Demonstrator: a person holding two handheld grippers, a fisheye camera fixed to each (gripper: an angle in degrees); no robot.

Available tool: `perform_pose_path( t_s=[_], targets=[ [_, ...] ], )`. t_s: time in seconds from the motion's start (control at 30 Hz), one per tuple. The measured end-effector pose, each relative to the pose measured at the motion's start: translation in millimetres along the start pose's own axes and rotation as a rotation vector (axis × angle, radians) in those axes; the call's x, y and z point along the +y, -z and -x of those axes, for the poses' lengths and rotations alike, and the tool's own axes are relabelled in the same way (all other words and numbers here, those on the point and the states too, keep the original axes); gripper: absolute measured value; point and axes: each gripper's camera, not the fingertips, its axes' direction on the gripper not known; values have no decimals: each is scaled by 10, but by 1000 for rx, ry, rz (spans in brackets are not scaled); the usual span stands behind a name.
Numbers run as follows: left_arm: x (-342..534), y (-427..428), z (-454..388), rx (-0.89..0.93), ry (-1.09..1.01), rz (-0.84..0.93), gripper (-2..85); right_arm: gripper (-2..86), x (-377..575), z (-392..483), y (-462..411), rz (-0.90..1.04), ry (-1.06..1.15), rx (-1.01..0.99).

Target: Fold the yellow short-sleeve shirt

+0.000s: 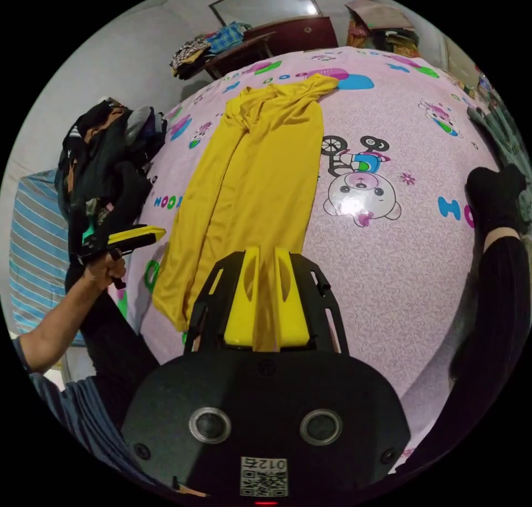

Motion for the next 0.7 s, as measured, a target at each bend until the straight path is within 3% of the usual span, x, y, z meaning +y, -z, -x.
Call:
perform_pose_path(
  t_s=[0.17,0.4,0.7],
  targets=[
    [36,-106,28,-14,0,68,7,-2,134,65,-184,44,66,134],
    [77,-44,238,81,16,148,2,-9,214,-91,-133,151,-9,20],
    [-947,212,858,149,61,-169,5,-10,-362,-503,107,-63,-57,-27]
  ],
)
